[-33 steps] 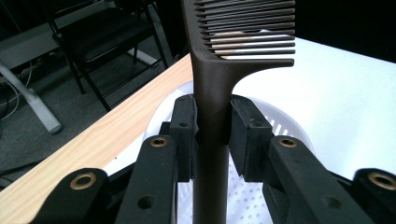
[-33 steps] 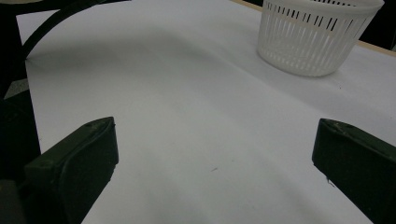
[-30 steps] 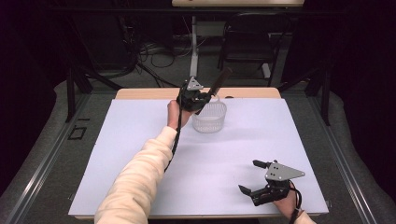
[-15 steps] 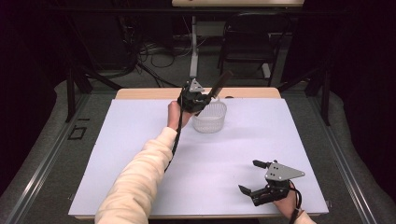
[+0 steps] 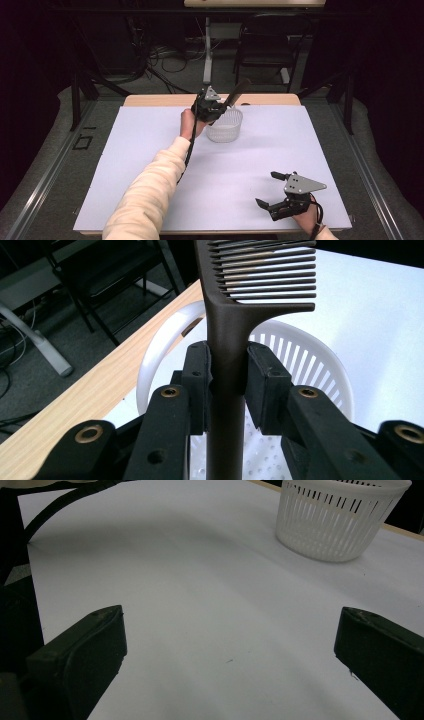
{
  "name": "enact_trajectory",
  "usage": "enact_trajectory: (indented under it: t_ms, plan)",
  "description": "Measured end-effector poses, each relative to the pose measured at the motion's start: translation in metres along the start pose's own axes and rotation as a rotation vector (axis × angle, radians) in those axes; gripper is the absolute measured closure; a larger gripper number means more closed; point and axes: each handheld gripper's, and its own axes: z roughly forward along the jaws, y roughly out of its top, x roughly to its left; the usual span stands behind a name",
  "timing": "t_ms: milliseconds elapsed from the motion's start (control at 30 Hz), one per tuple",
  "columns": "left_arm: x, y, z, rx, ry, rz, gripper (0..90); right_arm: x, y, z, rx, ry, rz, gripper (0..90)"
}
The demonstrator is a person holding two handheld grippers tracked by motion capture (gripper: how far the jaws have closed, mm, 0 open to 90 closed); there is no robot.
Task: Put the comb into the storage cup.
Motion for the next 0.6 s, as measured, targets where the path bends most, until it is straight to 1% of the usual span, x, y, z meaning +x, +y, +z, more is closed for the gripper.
enact_trajectory:
  t_ms: [233, 600]
  plan:
    - [0.0002, -0.0018, 0.0023, 0.022, -0.004, 0.014, 72.4, 0.0, 0.0, 0.0001, 0.0, 0.0, 0.0, 0.1]
    - [-0.0005, -0.0024, 0.0045, 0.034, -0.009, 0.024, 72.3, -0.0001, 0.0, 0.0, 0.0, 0.0, 0.0, 0.1]
